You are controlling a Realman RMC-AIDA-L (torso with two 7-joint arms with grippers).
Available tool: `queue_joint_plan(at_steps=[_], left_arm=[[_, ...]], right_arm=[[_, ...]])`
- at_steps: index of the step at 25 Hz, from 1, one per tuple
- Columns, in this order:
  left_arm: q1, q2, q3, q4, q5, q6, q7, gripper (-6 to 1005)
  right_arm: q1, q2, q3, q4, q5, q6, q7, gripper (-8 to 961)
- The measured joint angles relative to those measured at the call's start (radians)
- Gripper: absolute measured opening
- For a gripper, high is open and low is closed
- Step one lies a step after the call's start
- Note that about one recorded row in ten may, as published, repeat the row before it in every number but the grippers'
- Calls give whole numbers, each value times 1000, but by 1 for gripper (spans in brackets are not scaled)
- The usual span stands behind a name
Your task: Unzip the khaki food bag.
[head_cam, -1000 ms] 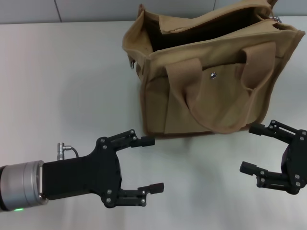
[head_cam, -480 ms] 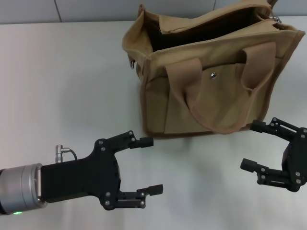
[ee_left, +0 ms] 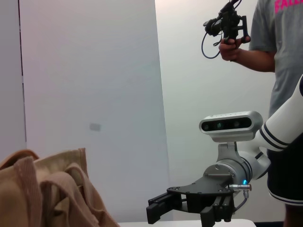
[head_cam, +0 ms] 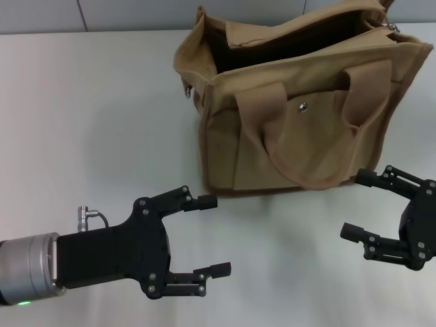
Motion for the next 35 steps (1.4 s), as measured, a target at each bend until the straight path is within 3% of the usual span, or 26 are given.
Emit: queue_joint_plan(at_steps=[35], left_arm=[[14,-1,-10,-5,-3,15,0,842]], right_arm=[[34,0,0,0,0,4,7,834]])
